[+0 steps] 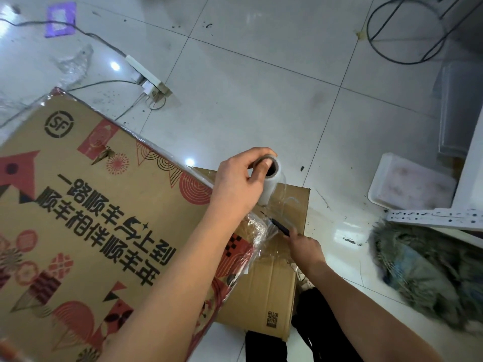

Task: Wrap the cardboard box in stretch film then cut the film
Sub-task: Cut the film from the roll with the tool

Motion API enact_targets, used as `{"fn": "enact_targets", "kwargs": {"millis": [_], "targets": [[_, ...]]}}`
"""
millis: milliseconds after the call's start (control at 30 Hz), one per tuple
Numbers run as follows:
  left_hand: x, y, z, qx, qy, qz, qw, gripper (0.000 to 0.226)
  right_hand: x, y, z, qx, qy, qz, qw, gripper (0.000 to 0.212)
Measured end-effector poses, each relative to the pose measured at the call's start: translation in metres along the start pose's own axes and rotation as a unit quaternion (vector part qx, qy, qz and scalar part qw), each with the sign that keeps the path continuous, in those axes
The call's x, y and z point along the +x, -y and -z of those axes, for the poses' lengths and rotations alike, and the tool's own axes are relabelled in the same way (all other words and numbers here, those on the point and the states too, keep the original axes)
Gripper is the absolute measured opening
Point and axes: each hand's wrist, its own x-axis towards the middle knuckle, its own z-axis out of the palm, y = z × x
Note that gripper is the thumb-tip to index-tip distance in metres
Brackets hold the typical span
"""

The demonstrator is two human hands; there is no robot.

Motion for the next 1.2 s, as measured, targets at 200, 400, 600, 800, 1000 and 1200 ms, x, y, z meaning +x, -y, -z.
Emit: {"fn": "enact_targets", "kwargs": {"millis": [200, 400, 600, 800, 1000, 1200], "targets": [[0.001, 0.001, 0.000, 0.008, 0.010, -0.004, 1.000, 0.019, 0.024, 0.027, 0.019, 0.000, -0.014, 0.050, 0.999, 0.027], [0.001, -0.001, -0.001, -0.015, -0.021, 0.008, 1.000, 0.019, -0.005, -0.019, -0.018, 0.002, 0.057, -0.030, 0.998, 0.028], [0.001, -0.002, -0.001, -0.007, -0.015, -0.007, 1.000, 0.019, -0.009, -0.026, -0.032, 0.019, 0.040, -0.016, 0.999, 0.034], [0.000, 0.000, -0.003, -0.005, -0.016, -0.006, 1.000, 0.019, -0.004, -0.002, -0.020, 0.076, -0.007, 0.000, 0.997, 0.033], [0.001, 0.000, -0.003, -0.004, -0.011, -0.005, 1.000, 0.019, 0.018, 0.020, -0.004, 0.090, -0.020, -0.006, 0.996, 0.023], [0.000, 0.000, -0.002, -0.009, -0.008, -0.002, 1.000, 0.020, 0.018, 0.006, -0.009, 0.055, -0.008, -0.011, 0.998, 0.028]]}}
